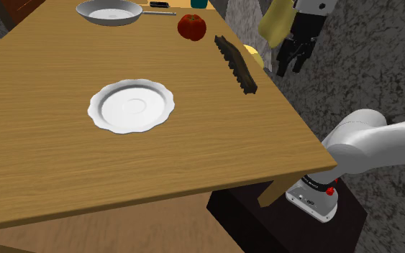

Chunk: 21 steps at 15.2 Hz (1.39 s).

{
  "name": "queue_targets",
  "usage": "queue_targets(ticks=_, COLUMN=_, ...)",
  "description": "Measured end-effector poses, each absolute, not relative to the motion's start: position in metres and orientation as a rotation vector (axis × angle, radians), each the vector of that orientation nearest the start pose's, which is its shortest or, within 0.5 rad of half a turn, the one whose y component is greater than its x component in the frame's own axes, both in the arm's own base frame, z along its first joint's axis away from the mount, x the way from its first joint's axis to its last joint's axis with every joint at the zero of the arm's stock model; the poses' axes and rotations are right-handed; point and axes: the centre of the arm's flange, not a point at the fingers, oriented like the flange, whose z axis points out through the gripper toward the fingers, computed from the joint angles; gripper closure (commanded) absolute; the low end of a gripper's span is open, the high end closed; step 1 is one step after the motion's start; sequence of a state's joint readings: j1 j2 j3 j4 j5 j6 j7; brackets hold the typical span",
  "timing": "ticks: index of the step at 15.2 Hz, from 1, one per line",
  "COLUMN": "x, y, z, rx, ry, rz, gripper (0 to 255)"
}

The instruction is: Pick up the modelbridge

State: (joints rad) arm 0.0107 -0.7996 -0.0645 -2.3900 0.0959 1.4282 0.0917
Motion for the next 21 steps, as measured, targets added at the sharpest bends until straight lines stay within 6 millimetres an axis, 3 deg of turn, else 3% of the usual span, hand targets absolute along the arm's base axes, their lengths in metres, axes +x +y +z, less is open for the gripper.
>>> queue_targets(ticks=3, x=0.299, y=-0.003, z=0.571, rx=-3.0, ry=0.217, rz=0.239, gripper=0)
queue_targets(ticks=13, x=0.415, y=0.033, z=0.592, rx=-3.058, ry=0.579, rz=0.135, gripper=0)
queue_targets(ticks=17, x=0.465, y=0.038, z=0.598, rx=-3.068, ry=0.73, rz=0.09, gripper=0)
queue_targets(ticks=21, x=0.473, y=0.04, z=0.583, rx=-3.068, ry=0.767, rz=0.079, gripper=0)
